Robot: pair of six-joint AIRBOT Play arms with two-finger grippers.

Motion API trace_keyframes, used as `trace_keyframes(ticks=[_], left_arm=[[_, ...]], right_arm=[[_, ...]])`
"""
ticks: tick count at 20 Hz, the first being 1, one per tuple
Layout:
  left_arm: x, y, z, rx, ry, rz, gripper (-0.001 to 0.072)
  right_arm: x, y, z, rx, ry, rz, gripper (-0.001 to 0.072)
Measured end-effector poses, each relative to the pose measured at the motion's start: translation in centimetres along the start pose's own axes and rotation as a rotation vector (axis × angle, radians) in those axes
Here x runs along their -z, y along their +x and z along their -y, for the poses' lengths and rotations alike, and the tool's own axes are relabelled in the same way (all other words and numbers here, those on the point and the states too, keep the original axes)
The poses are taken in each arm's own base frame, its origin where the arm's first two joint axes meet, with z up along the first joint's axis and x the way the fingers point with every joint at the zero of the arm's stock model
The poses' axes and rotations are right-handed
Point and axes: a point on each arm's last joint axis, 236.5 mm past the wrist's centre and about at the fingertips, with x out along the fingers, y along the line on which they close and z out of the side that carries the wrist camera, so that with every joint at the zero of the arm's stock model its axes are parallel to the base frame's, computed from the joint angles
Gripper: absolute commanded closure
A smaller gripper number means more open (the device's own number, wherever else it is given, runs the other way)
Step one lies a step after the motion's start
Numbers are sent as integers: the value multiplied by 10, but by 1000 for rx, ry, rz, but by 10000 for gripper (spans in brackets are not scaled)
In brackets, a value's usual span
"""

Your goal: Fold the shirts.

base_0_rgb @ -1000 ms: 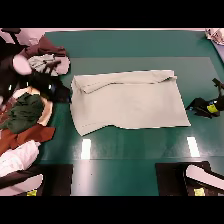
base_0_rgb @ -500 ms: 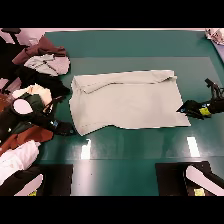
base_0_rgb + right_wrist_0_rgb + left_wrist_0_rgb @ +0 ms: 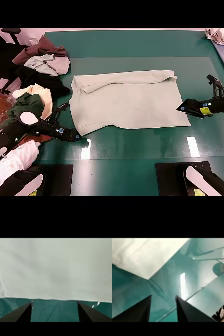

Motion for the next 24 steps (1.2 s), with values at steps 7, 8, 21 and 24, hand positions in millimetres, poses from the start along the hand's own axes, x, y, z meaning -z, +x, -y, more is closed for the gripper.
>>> trace_keyframes(ticks=[7,8,21,24], left_arm=[[-15,3,-17,-62,-13,77,213],[-17,3,-18,-66,-16,84,213],[-24,14,-9,22,-116,155,227],[-34,12,-1,61,-136,198,429]], right_arm=[[5,-7,-5,-2,-3,3,87],[5,-7,-5,-2,-3,3,87],[10,-8,-6,-7,-1,-17,88],[11,-8,-6,-7,-1,-20,89]])
